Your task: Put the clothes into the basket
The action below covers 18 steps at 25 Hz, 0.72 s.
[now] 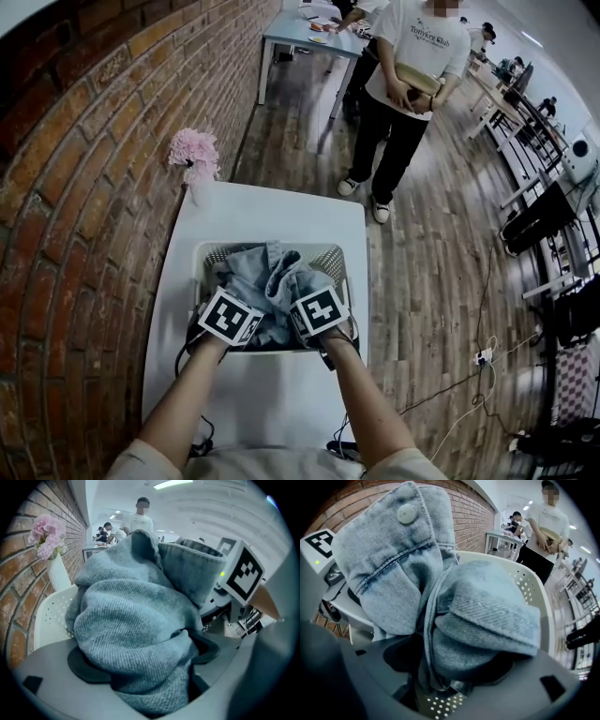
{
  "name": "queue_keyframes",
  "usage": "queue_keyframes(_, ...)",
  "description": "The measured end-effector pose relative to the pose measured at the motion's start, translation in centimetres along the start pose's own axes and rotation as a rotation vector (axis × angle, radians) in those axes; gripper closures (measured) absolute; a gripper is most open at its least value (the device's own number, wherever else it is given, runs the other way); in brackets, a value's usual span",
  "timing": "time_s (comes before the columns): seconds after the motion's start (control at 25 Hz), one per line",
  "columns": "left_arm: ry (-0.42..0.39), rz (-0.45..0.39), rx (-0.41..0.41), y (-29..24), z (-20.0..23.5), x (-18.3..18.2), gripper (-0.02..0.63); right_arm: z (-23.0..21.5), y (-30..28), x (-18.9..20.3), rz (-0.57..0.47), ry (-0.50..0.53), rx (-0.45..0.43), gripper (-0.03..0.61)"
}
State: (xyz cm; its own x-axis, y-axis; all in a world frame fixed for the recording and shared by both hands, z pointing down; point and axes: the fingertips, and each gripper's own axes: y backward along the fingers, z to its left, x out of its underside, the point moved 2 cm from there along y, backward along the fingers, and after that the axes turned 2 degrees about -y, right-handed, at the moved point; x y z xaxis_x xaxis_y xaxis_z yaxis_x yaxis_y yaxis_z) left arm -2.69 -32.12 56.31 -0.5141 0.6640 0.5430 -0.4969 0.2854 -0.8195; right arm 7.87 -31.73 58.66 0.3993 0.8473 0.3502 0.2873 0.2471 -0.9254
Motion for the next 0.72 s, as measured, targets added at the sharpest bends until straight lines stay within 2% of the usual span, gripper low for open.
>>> queue_keyframes(0.12,0.018,-0.016,-0.006,0.2,0.1,-0.2,0.136,-0.2,0.7,-0.4,-0.027,0.005,0.04,0.249)
queue_keyframes(0.28,0.024,-0.044,-0.022,1.4,-0.1,-0.4,0.129,0.3,1.9,-0.1,-0.064,-0.016,0.024,0.245)
queue_keyframes(0.4,0.017,-0.061,-0.057,3.0,-0.3,-0.6,0.126,0.3,3.0,-0.4,-0.122,-0.003,0.056,0.245)
queue_keyframes(0.6,0.052,-0.143,-0.108,5.8,0.2,-1.1,0.126,1.0,5.0,-0.5,-0.175,-0.038,0.039,0.245)
queue_keyframes(0.72,0.071,-0.191,-0.131,7.3,0.4,-1.2,0.126,1.4,6.0,-0.9,-0.235,-0.026,0.046,0.245)
